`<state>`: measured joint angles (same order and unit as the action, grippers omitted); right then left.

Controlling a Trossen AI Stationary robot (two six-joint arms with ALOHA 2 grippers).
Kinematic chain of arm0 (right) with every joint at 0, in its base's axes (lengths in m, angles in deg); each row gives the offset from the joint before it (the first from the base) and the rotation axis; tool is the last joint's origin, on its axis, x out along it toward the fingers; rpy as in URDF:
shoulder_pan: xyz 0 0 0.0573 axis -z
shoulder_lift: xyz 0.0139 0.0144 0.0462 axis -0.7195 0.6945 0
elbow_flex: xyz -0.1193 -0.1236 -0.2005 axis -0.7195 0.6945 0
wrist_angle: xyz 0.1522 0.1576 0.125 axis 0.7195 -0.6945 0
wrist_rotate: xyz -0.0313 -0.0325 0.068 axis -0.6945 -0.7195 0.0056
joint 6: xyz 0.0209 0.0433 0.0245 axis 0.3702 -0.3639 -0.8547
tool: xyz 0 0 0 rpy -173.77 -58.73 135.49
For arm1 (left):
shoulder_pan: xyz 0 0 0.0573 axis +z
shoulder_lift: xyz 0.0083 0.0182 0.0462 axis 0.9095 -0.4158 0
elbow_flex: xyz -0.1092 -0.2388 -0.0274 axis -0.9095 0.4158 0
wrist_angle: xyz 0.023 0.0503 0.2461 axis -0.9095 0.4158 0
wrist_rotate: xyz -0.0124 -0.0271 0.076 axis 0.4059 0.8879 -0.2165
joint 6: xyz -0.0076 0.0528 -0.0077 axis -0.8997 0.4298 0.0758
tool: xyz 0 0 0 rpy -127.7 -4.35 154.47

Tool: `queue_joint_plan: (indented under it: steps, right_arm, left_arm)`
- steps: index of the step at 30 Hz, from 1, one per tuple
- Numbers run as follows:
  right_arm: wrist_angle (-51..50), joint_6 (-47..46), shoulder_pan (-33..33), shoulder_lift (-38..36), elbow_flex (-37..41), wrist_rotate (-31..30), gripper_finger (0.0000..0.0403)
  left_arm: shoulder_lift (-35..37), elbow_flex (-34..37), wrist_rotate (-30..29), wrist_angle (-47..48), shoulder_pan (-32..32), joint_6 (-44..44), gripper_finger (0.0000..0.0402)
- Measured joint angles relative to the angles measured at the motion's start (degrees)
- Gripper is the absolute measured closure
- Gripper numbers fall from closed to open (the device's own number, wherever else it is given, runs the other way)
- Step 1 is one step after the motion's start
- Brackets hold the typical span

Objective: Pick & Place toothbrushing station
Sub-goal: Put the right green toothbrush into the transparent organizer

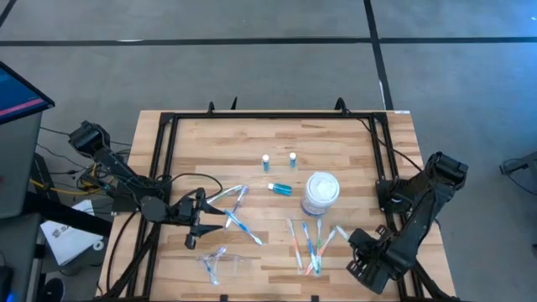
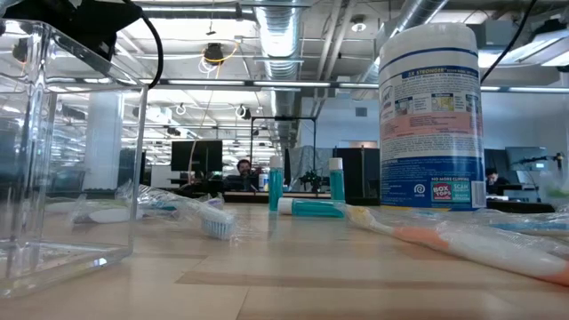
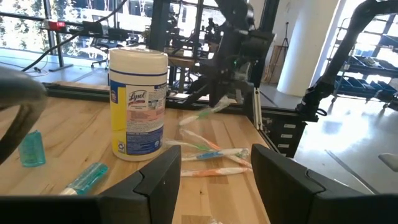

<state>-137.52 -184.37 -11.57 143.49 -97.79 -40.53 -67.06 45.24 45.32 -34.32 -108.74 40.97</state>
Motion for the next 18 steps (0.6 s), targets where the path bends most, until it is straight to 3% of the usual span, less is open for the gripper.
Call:
queue_joint_plan:
  steps: [7, 18]
  right_arm:
    - [-7.12, 5.78, 1.93, -0.02, -7.00, -0.04, 0.0403]
    - [-7.58, 19.82, 7.38, -0.02, -14.39, -1.87, 0.0403]
  left_arm:
    - [-0.02, 0.00, 0.00, -0.33, 0.00, 0.00, 0.0211]
    - [-0.02, 0.00, 3.82, -4.42, 0.00, -0.17, 0.0211]
